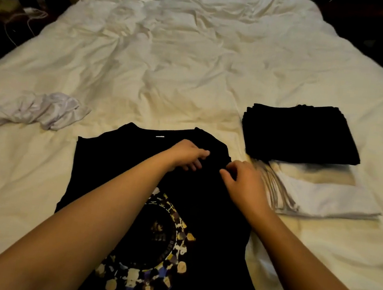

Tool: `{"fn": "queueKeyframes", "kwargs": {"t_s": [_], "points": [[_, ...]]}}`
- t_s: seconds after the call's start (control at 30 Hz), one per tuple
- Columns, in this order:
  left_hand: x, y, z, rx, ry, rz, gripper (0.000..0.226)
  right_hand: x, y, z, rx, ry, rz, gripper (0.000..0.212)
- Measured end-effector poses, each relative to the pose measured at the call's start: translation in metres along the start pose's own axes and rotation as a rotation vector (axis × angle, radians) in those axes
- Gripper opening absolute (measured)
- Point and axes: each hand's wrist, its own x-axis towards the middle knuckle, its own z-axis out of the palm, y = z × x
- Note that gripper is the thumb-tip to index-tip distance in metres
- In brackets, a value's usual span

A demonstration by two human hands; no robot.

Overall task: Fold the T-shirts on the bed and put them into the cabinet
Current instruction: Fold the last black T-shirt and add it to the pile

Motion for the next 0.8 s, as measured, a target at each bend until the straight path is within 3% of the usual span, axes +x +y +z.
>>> {"fn": "queueKeyframes", "kwargs": {"t_s": [0.13,0.3,0.43,0.53,0.7,0.8], "points": [[0.015,0.027,0.024,-0.101,-0.162,-0.06,0.042,-0.009,0.014,0.012,0.008,0.0,0.031,0.032],[0.036,0.045,0.044,-0.236,-0.039,-0.037,0.016,-0.018,0.022,0.011,0.097,0.051,0.081,0.031],[0.048,0.049,0.04,-0.535,-0.08,-0.031,0.028,-0.027,0.028,0.016,0.139,0.059,0.111,0.033],[0.058,0.05,0.04,-0.336,-0.061,0.065,0.031,-0.033,0.029,0.023,0.126,0.108,0.119,0.035],[0.07,0.056,0.036,0.142,0.201,0.29,0.019,-0.038,0.035,0.032,0.067,0.155,0.131,0.034],[0.072,0.061,0.033,0.135,0.17,0.333,0.021,-0.039,0.037,0.034,0.038,0.154,0.117,0.036]]}}
